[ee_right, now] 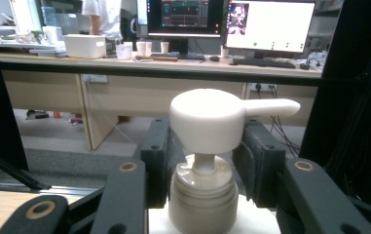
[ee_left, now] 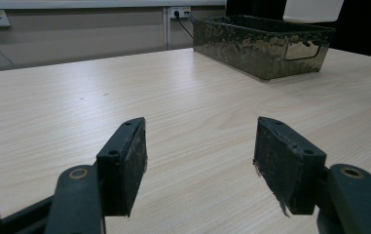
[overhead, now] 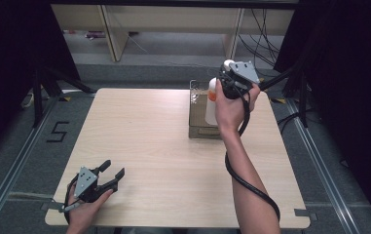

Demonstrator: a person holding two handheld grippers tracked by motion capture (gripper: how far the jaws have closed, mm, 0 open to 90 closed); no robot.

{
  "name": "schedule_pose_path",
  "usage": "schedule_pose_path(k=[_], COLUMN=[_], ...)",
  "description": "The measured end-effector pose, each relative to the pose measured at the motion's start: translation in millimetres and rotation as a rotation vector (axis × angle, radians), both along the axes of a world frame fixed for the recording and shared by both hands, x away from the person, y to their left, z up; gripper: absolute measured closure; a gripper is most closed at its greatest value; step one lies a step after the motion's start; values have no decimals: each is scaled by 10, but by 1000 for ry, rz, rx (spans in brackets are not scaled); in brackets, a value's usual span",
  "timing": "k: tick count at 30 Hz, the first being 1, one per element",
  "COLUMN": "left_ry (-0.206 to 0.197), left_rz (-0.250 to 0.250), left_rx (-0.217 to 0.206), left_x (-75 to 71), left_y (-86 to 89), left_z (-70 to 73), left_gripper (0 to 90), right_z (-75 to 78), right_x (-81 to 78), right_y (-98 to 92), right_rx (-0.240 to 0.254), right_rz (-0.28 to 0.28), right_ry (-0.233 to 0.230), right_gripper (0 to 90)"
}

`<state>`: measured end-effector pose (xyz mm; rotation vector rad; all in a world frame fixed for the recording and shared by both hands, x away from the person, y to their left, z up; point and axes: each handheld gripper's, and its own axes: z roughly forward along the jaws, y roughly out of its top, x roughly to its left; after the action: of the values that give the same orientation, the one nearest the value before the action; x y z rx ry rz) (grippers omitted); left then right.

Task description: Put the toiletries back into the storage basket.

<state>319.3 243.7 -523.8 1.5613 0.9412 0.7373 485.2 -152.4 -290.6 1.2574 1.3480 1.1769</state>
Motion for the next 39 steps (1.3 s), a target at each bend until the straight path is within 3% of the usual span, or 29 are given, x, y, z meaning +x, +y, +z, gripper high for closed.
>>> schedule_pose_path(k=[15,39], left_ry=[0,0], left_rz=[-3,-2], left_rx=[1,4], left_x=[0,-1], left_y=[1,-1], left_z=[1,1], left_gripper=[362,362], right_z=[-83,-206], right_x=[79,59], right_y=[23,40], right_rx=[-8,-10], right_rz=[-6,-2], right_ry=[24,46], right_gripper=[607,607])
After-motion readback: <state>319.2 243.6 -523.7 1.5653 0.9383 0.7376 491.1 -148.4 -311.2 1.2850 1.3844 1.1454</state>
